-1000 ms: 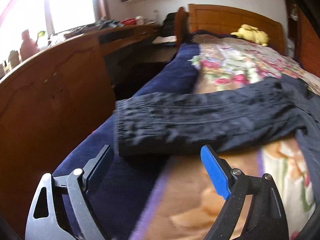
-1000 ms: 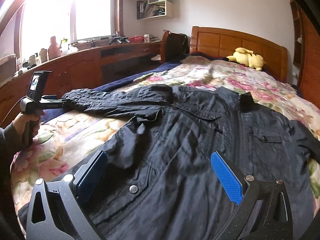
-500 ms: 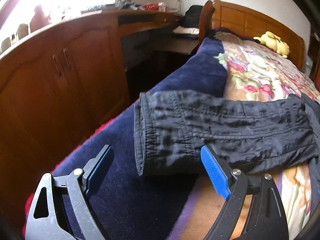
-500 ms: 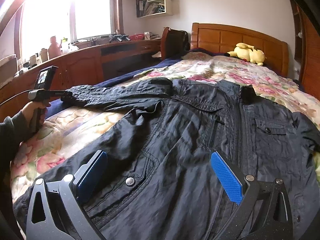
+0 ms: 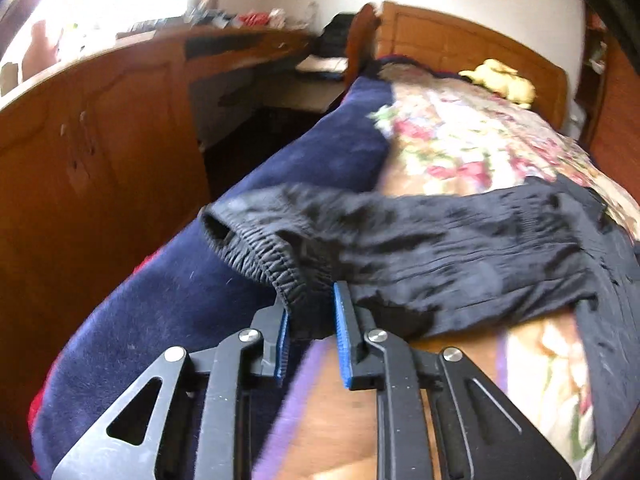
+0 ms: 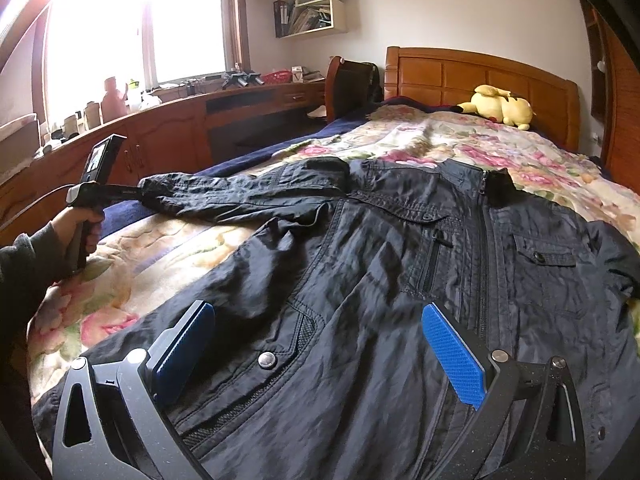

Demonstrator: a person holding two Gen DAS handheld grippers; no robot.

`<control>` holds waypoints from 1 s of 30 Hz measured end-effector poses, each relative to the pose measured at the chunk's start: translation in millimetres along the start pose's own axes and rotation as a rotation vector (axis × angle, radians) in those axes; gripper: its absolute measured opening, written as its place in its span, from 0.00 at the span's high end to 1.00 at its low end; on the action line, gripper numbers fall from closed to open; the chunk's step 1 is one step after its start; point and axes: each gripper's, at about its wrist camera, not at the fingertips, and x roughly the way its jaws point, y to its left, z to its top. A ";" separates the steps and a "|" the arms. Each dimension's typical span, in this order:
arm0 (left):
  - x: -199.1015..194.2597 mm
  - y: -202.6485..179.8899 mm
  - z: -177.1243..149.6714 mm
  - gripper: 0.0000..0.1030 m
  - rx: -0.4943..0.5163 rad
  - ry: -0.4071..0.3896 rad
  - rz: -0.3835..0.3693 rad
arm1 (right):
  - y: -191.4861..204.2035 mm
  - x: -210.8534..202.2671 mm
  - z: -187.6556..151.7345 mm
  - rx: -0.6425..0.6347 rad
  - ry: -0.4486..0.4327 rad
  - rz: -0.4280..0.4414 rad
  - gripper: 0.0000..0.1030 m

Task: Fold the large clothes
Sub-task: 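Lift the sleeve with the left tool and lay it across the jacket front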

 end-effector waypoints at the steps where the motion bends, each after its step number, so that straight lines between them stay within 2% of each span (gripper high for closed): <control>1: -9.7 -9.4 4.6 0.81 0.022 -0.023 0.000 | -0.5 -0.6 0.8 0.005 -0.003 0.004 0.00; 8: -70.7 -96.0 46.4 0.81 0.123 -0.134 -0.071 | -7.5 -17.9 9.6 0.014 -0.046 0.008 0.00; 12: -96.8 -154.2 61.4 0.81 0.175 -0.167 -0.132 | -20.3 -33.9 14.1 -0.003 -0.045 -0.040 0.00; 20: -134.1 -255.3 54.2 0.82 0.299 -0.189 -0.248 | -80.5 -77.0 9.8 0.043 -0.038 -0.156 0.00; 26: -154.0 -323.7 55.1 0.82 0.361 -0.206 -0.333 | -110.2 -86.2 -2.2 0.111 -0.017 -0.215 0.00; 30: -167.3 -361.8 51.1 0.92 0.392 -0.213 -0.403 | -125.2 -91.2 -0.1 0.166 -0.027 -0.225 0.00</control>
